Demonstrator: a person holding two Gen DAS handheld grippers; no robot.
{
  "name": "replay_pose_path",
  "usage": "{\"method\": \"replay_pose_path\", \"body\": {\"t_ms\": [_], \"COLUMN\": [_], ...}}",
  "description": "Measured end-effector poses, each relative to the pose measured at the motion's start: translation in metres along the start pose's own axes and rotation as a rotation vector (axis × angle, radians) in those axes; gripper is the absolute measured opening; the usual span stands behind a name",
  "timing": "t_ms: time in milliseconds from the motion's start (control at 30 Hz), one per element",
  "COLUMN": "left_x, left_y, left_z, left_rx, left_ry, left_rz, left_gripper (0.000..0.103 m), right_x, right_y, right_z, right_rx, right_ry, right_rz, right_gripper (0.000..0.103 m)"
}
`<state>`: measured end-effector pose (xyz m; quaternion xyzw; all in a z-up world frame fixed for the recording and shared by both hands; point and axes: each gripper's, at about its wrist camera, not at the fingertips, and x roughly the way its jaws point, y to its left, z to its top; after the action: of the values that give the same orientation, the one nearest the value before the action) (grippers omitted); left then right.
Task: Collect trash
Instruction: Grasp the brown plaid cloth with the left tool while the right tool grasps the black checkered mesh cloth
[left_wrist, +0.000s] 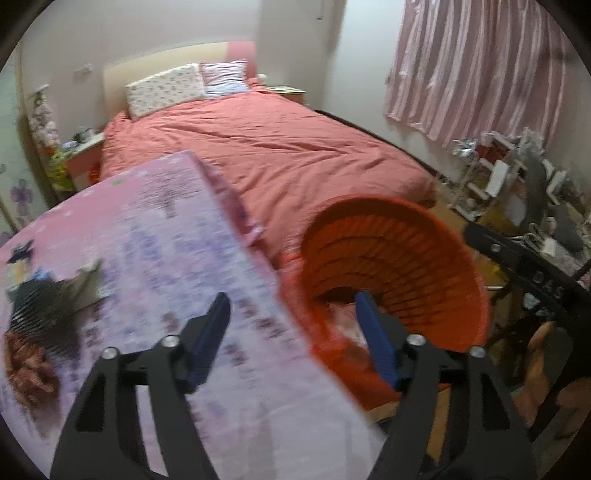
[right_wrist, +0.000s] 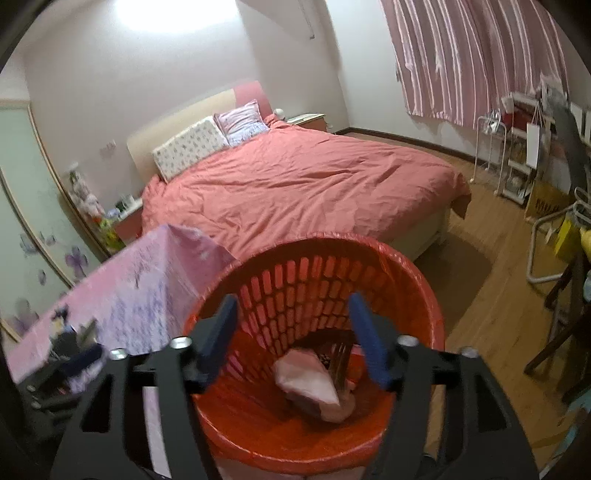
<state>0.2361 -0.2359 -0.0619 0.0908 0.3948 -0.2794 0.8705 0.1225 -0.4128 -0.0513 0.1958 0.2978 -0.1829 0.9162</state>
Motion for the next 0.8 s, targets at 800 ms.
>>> {"method": "replay_pose_path", "body": {"t_ms": [800], "left_x": [-0.067], "left_y": [0.262], "left_z": [-0.087], "left_rx": [-0.447], "left_ry": [0.011], "left_rz": [0.322], "left_gripper": [0.047], "right_x": [-0.005], "right_y": [0.118], "right_z": [-0.06], "right_rx": [-0.194], "right_ry": [0.117], "right_rz": [0.153], "right_gripper": [0.081]}}
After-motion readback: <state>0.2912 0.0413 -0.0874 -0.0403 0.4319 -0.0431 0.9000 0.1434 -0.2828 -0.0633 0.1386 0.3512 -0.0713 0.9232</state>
